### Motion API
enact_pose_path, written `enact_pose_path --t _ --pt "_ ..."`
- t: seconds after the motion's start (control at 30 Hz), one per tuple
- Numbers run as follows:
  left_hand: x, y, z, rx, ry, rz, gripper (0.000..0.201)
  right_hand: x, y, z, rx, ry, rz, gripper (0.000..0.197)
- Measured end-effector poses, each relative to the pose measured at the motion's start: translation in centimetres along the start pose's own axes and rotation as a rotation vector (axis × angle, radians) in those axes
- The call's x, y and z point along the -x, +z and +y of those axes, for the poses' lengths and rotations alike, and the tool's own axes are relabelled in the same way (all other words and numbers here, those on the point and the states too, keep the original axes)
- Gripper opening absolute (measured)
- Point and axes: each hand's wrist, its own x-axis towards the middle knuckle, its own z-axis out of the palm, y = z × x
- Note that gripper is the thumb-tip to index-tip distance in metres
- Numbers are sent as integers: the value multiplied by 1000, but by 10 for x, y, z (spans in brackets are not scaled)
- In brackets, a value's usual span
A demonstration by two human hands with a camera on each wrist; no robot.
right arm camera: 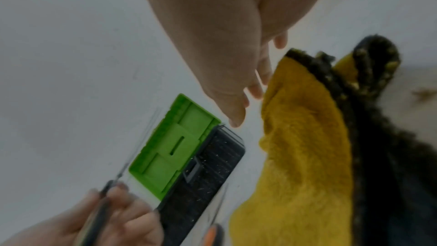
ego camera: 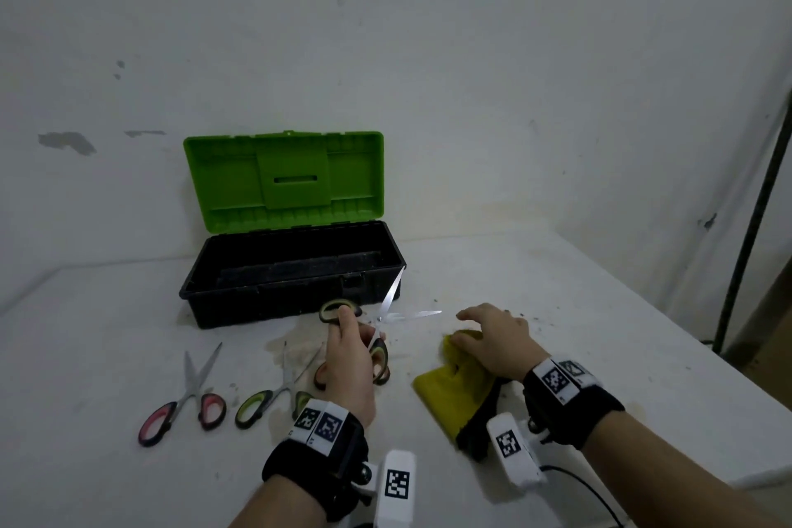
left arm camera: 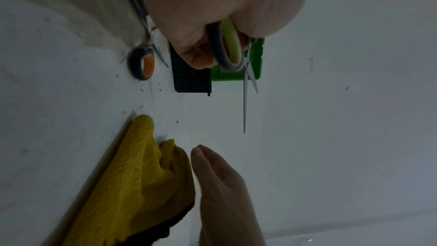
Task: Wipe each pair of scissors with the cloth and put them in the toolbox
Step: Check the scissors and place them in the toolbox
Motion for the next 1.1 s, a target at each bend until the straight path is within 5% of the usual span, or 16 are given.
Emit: enact_pose_path --t 0.1,0.23,0.5,0.63,0.73,1.0,1.1 --pt "1 5 4 26 -4 5 60 22 -12 -22 -63 -50 68 27" --pt "9 15 5 60 -36 -17 65 48 -15 -54 -471 -106 -172 43" --pt "20 18 5 122 -35 -135 48 47 -6 -77 -821 -192 -275 20" --pt "15 -13 17 36 158 -127 14 42 -12 -70 -814 -195 -253 25" --pt "12 -42 30 -100 242 -184 13 37 -12 -65 -772 -188 -224 27" --pt "10 -66 47 -184 189 -328 15 34 3 -86 -874 -168 -186 25" --pt "15 -56 36 -136 187 -286 17 35 12 -101 -977 -120 -108 28"
